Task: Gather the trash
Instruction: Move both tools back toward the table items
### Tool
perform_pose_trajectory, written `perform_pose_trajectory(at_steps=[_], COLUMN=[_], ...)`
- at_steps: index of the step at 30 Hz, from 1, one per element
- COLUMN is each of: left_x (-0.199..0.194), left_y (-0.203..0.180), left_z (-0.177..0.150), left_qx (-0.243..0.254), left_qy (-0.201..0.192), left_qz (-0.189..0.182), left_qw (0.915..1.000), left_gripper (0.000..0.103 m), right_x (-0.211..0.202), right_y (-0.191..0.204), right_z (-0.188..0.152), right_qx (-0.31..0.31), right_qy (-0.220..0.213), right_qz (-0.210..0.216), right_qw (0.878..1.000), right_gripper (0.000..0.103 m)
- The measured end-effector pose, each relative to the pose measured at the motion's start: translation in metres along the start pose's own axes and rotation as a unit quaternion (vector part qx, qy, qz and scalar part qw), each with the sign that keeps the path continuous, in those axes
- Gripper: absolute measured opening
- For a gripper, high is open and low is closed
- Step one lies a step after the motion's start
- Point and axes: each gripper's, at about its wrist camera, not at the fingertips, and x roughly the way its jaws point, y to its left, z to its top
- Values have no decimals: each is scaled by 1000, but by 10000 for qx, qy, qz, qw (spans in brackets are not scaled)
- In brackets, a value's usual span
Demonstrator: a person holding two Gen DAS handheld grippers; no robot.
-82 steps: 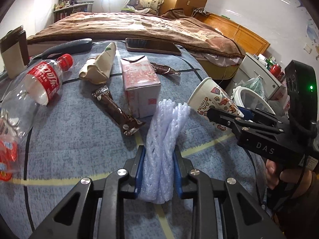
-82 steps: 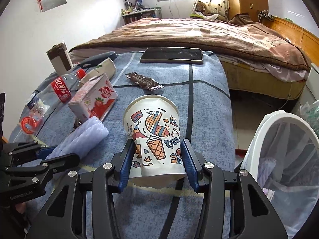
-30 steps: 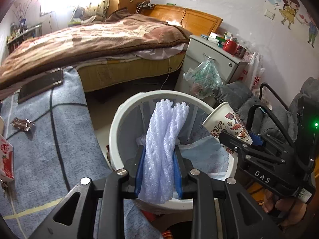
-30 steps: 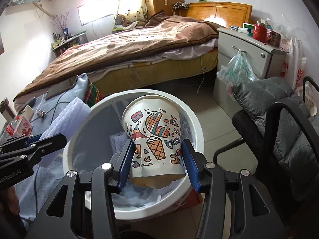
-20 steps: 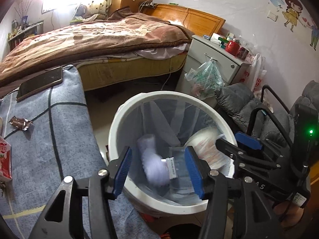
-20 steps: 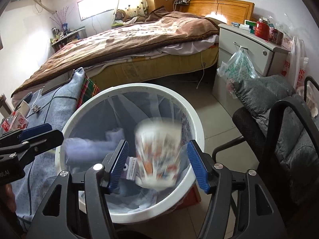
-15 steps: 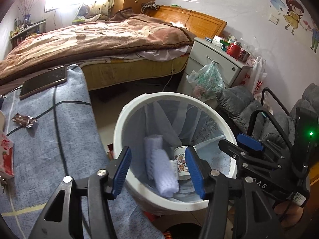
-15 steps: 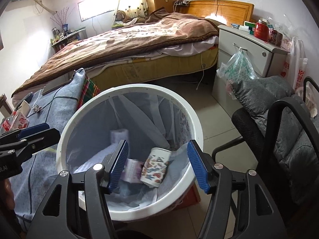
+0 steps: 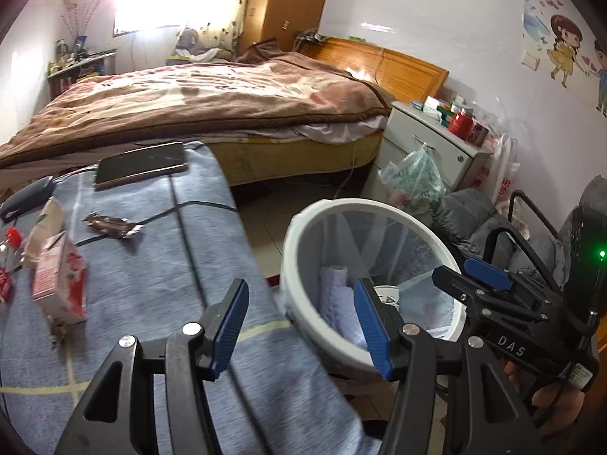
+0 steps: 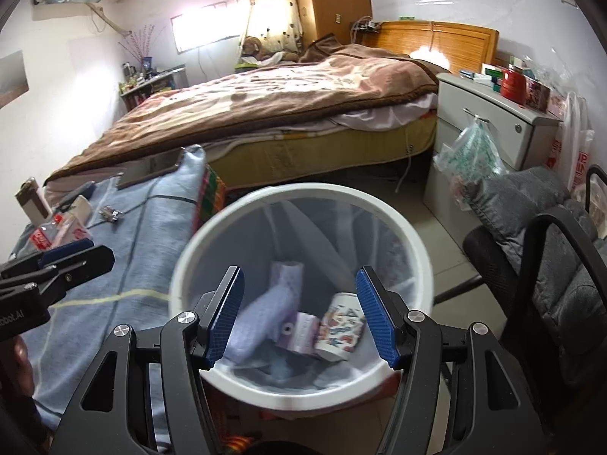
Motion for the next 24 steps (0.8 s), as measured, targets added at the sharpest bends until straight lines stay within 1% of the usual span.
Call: perform_pose_trajectory(at_steps=[11,17,20,22,23,24], left_x=[-36,-59,-71,-78,-82,-86], left_y=[46,89,112,130,139,146], left_z=[-16,-28,-37,-43,-46,-48], left_qx=[-260,-559,-608,-760,-849,-886], left_qy=[-212,-350,-434,-450,-477,-497], left_qz=[368,761,1249,1234,1283,1409], left_qw=[9988,9949,9894,9884,9869,9848], left_gripper=[60,60,60,60,60,60], right_x=[-1,8,13,16,16,17], right_y=[46,82,101,113,119,125], right_z=[-1,-1,-1,-1,-2,-1], right_qx=[-196,-426,-531,-619,-665,-711], right_qy=[-103,-81,-39,-1,-4,-3], right_qz=[286,551,706,772,821,865], right_qw=[9993,9975,9961,9951,9944,9937], right_gripper=[63,63,63,63,63,63])
